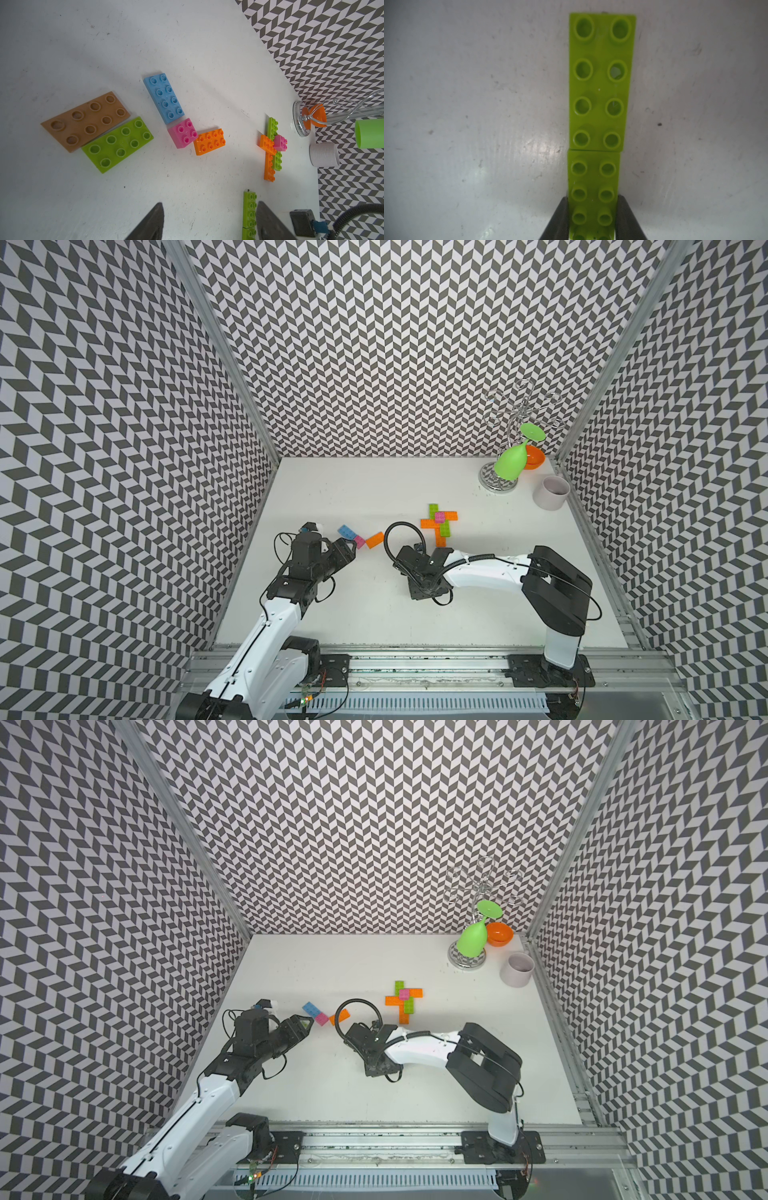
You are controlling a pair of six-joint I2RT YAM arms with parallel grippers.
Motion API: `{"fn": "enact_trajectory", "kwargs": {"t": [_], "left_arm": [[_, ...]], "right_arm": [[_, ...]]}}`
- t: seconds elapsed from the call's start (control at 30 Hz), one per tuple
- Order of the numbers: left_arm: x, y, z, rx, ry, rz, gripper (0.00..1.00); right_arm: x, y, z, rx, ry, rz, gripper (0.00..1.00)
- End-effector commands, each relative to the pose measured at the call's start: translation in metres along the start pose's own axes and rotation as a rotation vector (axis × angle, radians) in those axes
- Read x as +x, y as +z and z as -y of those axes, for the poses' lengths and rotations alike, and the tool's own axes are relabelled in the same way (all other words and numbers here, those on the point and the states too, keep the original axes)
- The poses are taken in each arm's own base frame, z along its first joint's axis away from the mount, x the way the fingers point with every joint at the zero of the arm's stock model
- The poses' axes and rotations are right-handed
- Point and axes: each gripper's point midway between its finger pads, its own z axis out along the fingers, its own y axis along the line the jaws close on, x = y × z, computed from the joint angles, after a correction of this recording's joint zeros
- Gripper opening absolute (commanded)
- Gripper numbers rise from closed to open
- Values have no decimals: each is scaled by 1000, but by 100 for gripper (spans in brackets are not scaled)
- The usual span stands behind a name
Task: Assemble a small pinwheel with lego
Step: Assemble the lego brick at the center of the board.
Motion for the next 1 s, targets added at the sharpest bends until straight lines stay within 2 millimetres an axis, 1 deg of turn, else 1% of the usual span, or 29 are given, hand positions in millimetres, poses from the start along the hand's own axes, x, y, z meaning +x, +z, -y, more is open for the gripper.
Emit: {"fn": "enact_trajectory", "kwargs": {"t": [0.0,0.13,0.23,0.27,0.3,0.33,0.43,0.47,0.53,0.6,0.67,0.7,0.77,0.8,0.9,0.97], "left_arm": [[-1,-1,-1,8,14,9,70],[-2,-2,-1,7,12,9,70],[-2,-2,-1,8,15,9,69],[-3,-2,0,8,18,12,69],[-3,-2,-1,6,19,10,70],[-2,-1,-1,6,20,8,70],[-3,-1,0,8,30,9,72],[-4,0,-1,3,40,11,73],[-8,0,-2,-21,59,14,74],[-14,1,-5,-59,77,19,74],[-17,7,-9,-104,98,2,74],[-19,11,-10,-118,103,-13,72],[-17,24,-9,-122,114,-61,66],[-15,31,-7,-113,122,-86,64],[-14,53,0,-150,176,-143,61],[-14,68,10,-184,226,-166,60]], "right_arm": [[8,24,25,100,19,-39,33],[2,24,31,110,28,-31,32],[0,25,30,102,22,-28,33],[0,24,29,97,17,-29,34],[1,25,28,92,12,-32,37],[0,23,26,77,7,-30,42],[-5,13,19,29,-4,-7,56],[-8,7,16,10,-10,7,59],[-18,-9,12,-21,-16,49,62],[-30,-27,9,-49,-16,103,63],[-46,-50,8,-77,-6,175,63],[-53,-59,8,-89,2,206,63],[-69,-78,7,-116,15,272,63],[-74,-86,7,-126,21,295,63],[-90,-110,8,-172,29,354,61],[-96,-128,12,-201,30,398,61]]}}
